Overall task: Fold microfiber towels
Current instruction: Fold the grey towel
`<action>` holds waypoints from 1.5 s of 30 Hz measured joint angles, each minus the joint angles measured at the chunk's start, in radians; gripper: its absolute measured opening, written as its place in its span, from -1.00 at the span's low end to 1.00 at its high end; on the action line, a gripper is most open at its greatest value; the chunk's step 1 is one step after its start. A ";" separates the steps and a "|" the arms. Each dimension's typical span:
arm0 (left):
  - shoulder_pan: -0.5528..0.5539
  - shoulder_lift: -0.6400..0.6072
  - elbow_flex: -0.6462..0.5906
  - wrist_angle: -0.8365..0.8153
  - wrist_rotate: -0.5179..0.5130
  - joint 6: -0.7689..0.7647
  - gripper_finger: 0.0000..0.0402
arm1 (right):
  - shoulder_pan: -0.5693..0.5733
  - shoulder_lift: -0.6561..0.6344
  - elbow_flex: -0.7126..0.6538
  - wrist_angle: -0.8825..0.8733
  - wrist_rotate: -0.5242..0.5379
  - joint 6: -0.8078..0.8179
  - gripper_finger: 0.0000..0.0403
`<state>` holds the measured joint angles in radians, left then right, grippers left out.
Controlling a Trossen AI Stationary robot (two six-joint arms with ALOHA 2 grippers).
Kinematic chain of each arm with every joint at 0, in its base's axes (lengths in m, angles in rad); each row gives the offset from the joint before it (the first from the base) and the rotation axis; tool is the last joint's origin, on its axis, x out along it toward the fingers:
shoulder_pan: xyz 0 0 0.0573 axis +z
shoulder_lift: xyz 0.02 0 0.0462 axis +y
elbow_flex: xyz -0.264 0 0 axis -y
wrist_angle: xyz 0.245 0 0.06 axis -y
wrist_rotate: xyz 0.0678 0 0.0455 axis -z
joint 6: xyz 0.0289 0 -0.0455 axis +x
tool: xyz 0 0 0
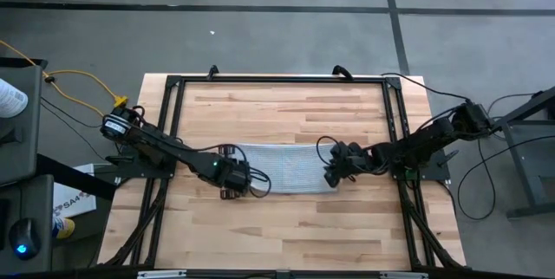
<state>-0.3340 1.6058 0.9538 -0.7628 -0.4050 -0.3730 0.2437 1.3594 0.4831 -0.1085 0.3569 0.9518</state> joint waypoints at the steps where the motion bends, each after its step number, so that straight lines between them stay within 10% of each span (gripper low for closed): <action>1: 0.000 0.000 -0.009 -0.004 -0.024 0.006 -0.57 | -0.005 0.000 0.000 0.007 0.010 -0.014 -0.16; 17: 0.204 0.000 -0.033 0.013 -0.164 0.255 -0.57 | -0.217 0.000 0.000 0.016 -0.034 -0.258 -0.16; 27: 0.405 0.000 -0.033 0.126 0.116 0.452 -0.57 | -0.303 0.000 0.000 0.015 -0.075 -0.417 -0.16; 45: 0.518 0.000 -0.033 0.126 0.248 0.540 -0.57 | -0.384 0.000 0.001 -0.178 -0.102 -0.427 -0.16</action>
<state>0.1836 1.6058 0.9207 -0.6373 -0.1566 0.1674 -0.1398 1.3594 0.4839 -0.2862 0.2554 0.5243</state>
